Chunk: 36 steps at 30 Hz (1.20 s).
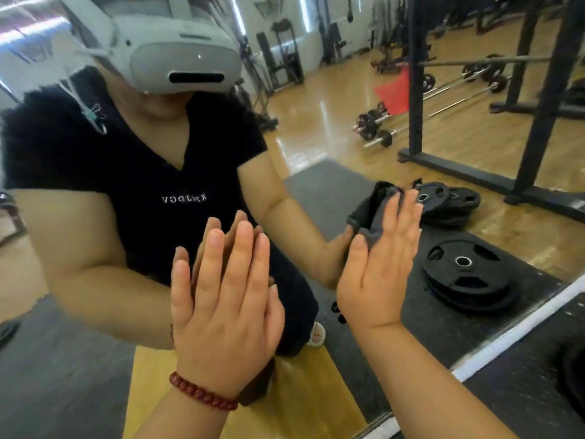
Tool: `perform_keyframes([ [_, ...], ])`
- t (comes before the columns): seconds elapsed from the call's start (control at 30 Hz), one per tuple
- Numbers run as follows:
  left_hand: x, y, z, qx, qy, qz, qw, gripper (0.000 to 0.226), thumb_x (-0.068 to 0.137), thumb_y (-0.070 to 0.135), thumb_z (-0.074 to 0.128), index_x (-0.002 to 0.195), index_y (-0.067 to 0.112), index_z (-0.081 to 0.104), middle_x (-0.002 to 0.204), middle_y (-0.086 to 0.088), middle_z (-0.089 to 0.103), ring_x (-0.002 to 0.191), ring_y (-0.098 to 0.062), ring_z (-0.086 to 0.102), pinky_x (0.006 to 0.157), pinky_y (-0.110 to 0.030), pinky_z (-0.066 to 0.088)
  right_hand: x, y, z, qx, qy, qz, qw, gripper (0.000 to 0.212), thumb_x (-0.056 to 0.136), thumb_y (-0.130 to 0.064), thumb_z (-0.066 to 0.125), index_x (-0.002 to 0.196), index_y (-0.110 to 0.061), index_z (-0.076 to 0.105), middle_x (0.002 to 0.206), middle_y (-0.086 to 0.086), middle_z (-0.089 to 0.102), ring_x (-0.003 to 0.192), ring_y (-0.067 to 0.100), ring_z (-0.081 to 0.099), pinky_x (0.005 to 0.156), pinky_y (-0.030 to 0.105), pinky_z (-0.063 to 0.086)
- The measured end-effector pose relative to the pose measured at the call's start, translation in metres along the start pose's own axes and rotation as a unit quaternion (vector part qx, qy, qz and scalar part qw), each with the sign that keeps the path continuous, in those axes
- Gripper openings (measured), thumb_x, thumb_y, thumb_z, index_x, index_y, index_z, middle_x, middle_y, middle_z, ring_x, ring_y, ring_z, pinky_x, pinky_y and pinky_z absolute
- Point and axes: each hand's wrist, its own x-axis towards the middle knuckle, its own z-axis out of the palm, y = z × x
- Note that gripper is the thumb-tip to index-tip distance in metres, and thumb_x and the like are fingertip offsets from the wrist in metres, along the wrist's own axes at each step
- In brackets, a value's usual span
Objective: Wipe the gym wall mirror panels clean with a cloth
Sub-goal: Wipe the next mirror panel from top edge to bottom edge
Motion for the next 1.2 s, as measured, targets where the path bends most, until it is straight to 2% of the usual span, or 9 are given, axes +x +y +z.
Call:
perform_keyframes([
  [0.07, -0.004, -0.001, 0.005, -0.001, 0.018, 0.022, 1.0, 0.064, 0.094, 0.027, 0.051, 0.152, 0.007, 0.034, 0.163, -0.009, 0.019, 0.151, -0.029, 0.014, 0.121, -0.052, 0.009, 0.004, -0.015, 0.002, -0.001, -0.001, -0.04, 0.999, 0.06, 0.105, -0.04, 0.022, 0.156, -0.017, 0.002, 0.163, -0.002, 0.003, 0.152, 0.015, -0.006, 0.124, 0.044, 0.0],
  [0.2, -0.007, -0.001, 0.01, -0.026, 0.047, 0.042, 0.998, 0.056, 0.092, 0.02, 0.052, 0.145, 0.004, 0.045, 0.156, -0.013, 0.035, 0.147, -0.03, 0.027, 0.12, -0.053, 0.019, 0.036, -0.063, 0.002, 0.001, 0.005, -0.253, 0.967, 0.054, 0.103, -0.037, 0.031, 0.151, -0.019, 0.018, 0.161, 0.006, 0.02, 0.151, 0.025, 0.014, 0.123, 0.045, 0.007],
  [0.27, -0.005, -0.001, 0.007, -0.032, 0.056, 0.042, 0.997, 0.054, 0.092, 0.019, 0.053, 0.143, 0.004, 0.048, 0.153, -0.012, 0.039, 0.145, -0.031, 0.032, 0.119, -0.053, 0.022, 0.033, -0.05, 0.004, 0.005, 0.012, -0.249, 0.968, 0.054, 0.103, -0.036, 0.031, 0.152, -0.019, 0.018, 0.162, 0.008, 0.022, 0.151, 0.023, 0.013, 0.123, 0.042, 0.006],
  [0.4, -0.012, 0.003, 0.008, -0.013, 0.046, 0.034, 0.998, 0.056, 0.094, 0.023, 0.049, 0.146, 0.003, 0.045, 0.156, -0.012, 0.034, 0.148, -0.03, 0.026, 0.12, -0.051, 0.021, -0.018, 0.003, 0.009, -0.021, -0.003, -0.169, 0.985, 0.057, 0.105, -0.041, 0.021, 0.157, -0.019, 0.009, 0.164, 0.004, 0.008, 0.153, 0.019, 0.0, 0.123, 0.042, 0.001],
  [0.6, -0.045, 0.013, 0.02, 0.029, 0.04, 0.032, 0.998, 0.061, 0.096, 0.029, 0.047, 0.15, 0.004, 0.036, 0.16, -0.013, 0.027, 0.149, -0.029, 0.022, 0.122, -0.048, 0.017, -0.009, -0.012, 0.01, -0.028, -0.018, -0.35, 0.936, 0.055, 0.105, -0.041, 0.027, 0.155, -0.021, 0.021, 0.164, 0.005, 0.018, 0.152, 0.023, 0.013, 0.122, 0.042, 0.005],
  [0.8, -0.067, 0.018, 0.029, 0.036, 0.067, 0.034, 0.997, 0.061, 0.096, 0.03, 0.043, 0.15, 0.003, 0.037, 0.159, -0.014, 0.029, 0.149, -0.029, 0.023, 0.122, -0.045, 0.016, -0.036, 0.047, 0.013, -0.032, 0.02, -0.241, 0.97, 0.056, 0.105, -0.04, 0.022, 0.158, -0.022, 0.013, 0.166, 0.002, 0.008, 0.153, 0.019, 0.004, 0.123, 0.04, 0.001],
  [0.97, -0.102, 0.015, 0.032, 0.032, 0.053, 0.062, 0.996, 0.058, 0.097, 0.031, 0.039, 0.148, 0.001, 0.04, 0.157, -0.015, 0.033, 0.147, -0.029, 0.026, 0.12, -0.047, 0.022, -0.1, 0.068, 0.024, -0.082, -0.027, -0.444, 0.892, 0.053, 0.105, -0.04, 0.027, 0.155, -0.024, 0.018, 0.162, -0.002, 0.014, 0.151, 0.022, 0.014, 0.122, 0.042, 0.007],
  [1.13, -0.109, 0.015, 0.03, 0.048, 0.041, 0.063, 0.996, 0.059, 0.096, 0.03, 0.038, 0.147, 0.001, 0.04, 0.157, -0.014, 0.033, 0.147, -0.029, 0.027, 0.12, -0.048, 0.022, -0.013, 0.007, 0.009, -0.072, 0.01, -0.384, 0.92, 0.056, 0.104, -0.041, 0.027, 0.156, -0.024, 0.02, 0.164, 0.004, 0.019, 0.152, 0.024, 0.012, 0.122, 0.045, 0.009],
  [1.2, -0.109, 0.016, 0.03, 0.047, 0.042, 0.061, 0.996, 0.059, 0.097, 0.03, 0.037, 0.147, 0.001, 0.04, 0.157, -0.014, 0.032, 0.148, -0.029, 0.026, 0.12, -0.049, 0.023, -0.016, 0.009, 0.011, -0.07, 0.018, -0.4, 0.914, 0.056, 0.104, -0.041, 0.029, 0.156, -0.023, 0.023, 0.164, 0.004, 0.021, 0.151, 0.026, 0.015, 0.122, 0.046, 0.011],
])
